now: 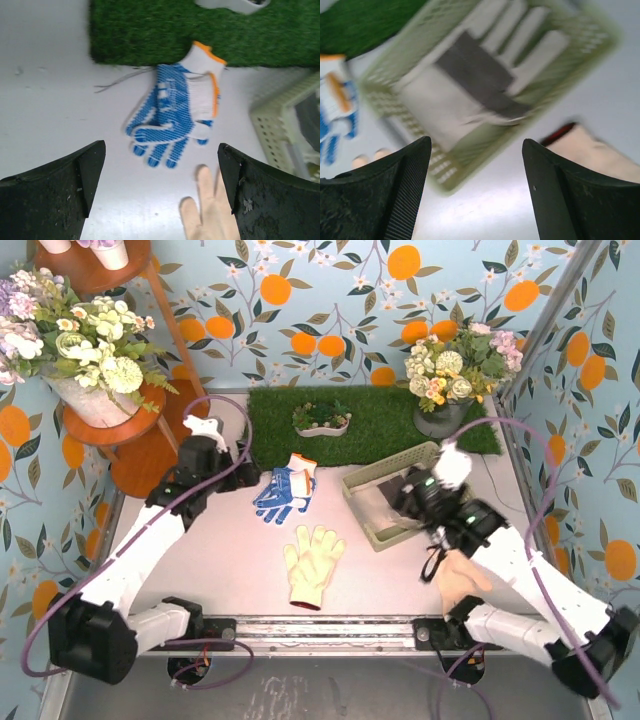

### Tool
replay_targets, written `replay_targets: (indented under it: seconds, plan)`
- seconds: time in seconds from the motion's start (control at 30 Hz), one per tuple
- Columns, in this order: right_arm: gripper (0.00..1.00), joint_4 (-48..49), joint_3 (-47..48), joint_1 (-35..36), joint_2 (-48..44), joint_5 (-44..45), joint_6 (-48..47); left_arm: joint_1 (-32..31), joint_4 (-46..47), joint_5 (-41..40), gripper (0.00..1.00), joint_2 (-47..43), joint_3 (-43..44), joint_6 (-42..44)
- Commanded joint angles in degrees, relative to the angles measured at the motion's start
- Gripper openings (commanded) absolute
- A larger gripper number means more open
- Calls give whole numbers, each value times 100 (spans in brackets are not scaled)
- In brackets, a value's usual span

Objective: Put the gloves into the storage basket
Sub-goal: Adjust the glove at the center of the board, then pick up the glove at the corner of the board.

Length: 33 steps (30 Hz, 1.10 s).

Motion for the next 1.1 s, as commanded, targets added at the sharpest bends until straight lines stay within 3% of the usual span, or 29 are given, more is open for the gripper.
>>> replay_targets:
  seconds: [0.0, 0.13, 0.27, 0.4, 0.63, 0.87, 1.07]
  plan:
    - [70, -584, 116, -1738, -106, -997, -1183, 614, 261, 466, 97, 179, 105, 494]
    - [70, -216, 12, -3905, 141, -2230, -1751, 831, 410, 707, 97, -4, -46, 574]
    - [67, -263, 17, -6134, 400, -3389, -1819, 945, 143, 282, 97, 105, 43, 784]
    - [67, -378, -542, -7033, 155, -3374, -1458, 947, 85, 379, 97, 149, 44, 711]
    - [67, -327, -1353, -6905, 59, -3350, -1065, 956, 143, 500, 97, 67, -37, 623]
    - [69, -649, -1324, -5100, 592, -2251, -302, 990, 59, 542, 97, 155, 17, 596]
    - [70, -651, -1639, -4603, 965, -2048, 219, 988, 134, 593, 97, 24, -96, 545]
